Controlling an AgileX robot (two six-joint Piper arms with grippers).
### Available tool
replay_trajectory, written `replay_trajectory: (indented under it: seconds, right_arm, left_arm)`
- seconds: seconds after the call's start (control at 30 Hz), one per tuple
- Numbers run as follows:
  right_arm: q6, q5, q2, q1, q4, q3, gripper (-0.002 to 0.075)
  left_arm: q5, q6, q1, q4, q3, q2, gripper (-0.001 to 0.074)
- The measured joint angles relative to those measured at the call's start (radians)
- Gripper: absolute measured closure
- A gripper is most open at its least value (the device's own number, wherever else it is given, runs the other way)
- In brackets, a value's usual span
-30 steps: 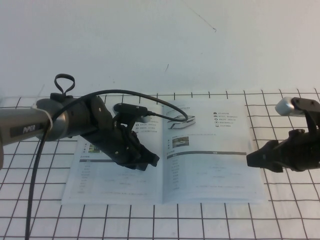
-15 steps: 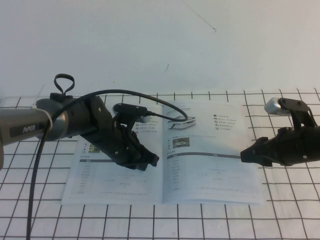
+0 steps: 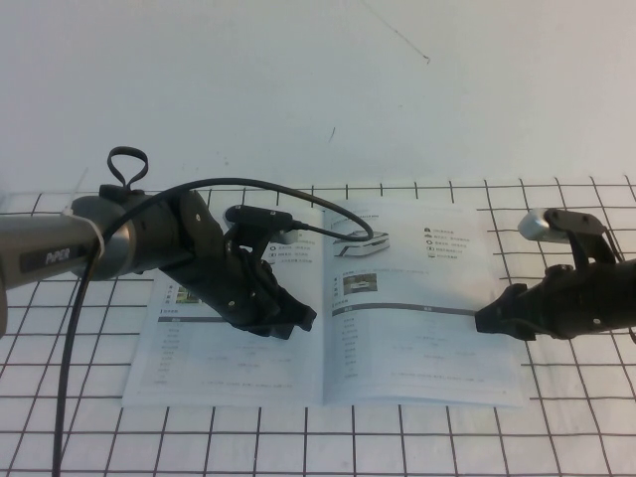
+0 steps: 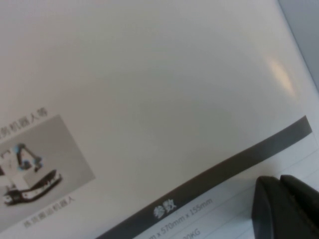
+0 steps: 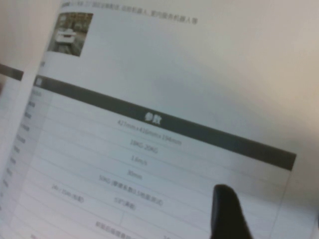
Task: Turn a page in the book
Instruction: Open the closed book
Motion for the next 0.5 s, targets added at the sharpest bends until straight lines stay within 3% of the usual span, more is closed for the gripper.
replay_trajectory:
  seconds: [0.5]
  right_arm:
    - [-0.011, 0.011, 0.025, 0.000, 0.020, -0.002, 0.0350]
  left_arm:
    - [0.000, 0.000, 0.000, -0.004, 0.000, 0.000, 0.0738]
